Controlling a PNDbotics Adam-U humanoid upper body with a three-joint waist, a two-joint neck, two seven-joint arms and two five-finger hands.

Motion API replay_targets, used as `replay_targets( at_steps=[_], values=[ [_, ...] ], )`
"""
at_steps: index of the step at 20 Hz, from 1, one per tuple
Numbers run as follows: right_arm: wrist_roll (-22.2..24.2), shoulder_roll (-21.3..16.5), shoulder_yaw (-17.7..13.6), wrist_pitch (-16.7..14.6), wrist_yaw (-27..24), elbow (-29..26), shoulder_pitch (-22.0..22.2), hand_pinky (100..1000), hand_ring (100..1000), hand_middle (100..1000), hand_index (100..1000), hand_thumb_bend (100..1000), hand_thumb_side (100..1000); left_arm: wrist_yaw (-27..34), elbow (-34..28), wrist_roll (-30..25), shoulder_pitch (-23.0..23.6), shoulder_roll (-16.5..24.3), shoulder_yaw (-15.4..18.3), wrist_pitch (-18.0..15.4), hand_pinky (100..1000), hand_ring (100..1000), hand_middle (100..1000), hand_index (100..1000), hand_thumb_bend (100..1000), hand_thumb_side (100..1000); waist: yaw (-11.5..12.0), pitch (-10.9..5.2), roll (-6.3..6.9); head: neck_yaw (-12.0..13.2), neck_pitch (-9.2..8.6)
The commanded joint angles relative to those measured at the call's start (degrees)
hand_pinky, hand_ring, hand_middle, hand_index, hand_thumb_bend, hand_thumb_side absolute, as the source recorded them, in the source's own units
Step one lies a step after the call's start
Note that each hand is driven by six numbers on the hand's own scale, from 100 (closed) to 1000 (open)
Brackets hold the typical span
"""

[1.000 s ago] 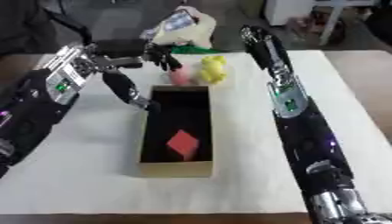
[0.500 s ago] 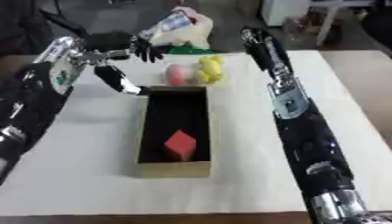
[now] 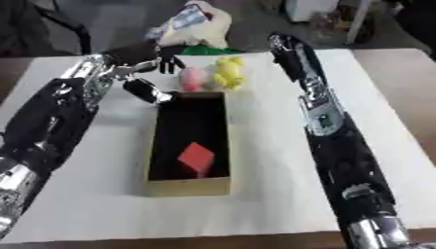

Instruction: Pick up objects on the table and place them in the box.

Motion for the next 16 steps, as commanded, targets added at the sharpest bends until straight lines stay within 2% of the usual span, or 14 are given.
replay_targets(
  at_steps=[1, 10, 16],
  values=[
    [0.3, -0.3, 0.2, -0.2, 0.2, -1.3, -1.3, 716, 668, 656, 877, 100, 995, -1.1, 0.4, 1.9, -2.0, 1.3, 1.6, 3.1, 620, 601, 592, 859, 338, 592, -0.3, -0.76, 0.09, 0.4, -0.55],
    [0.6, -0.2, 0.2, -0.3, 0.1, -1.5, -1.3, 715, 668, 656, 876, 100, 999, -5.2, 1.6, 5.6, -2.1, 1.7, 2.5, 8.8, 608, 586, 577, 853, 349, 521, -1.2, 0.17, 0.30, 0.7, -1.12],
    [0.6, -0.2, 0.2, -0.3, 0.0, -1.5, -1.2, 714, 668, 655, 875, 100, 1000, -6.3, 1.9, 8.0, -2.2, 2.1, 2.9, 11.8, 601, 579, 570, 849, 355, 545, -1.6, 0.81, 0.58, 1.0, -1.27]
  ],
)
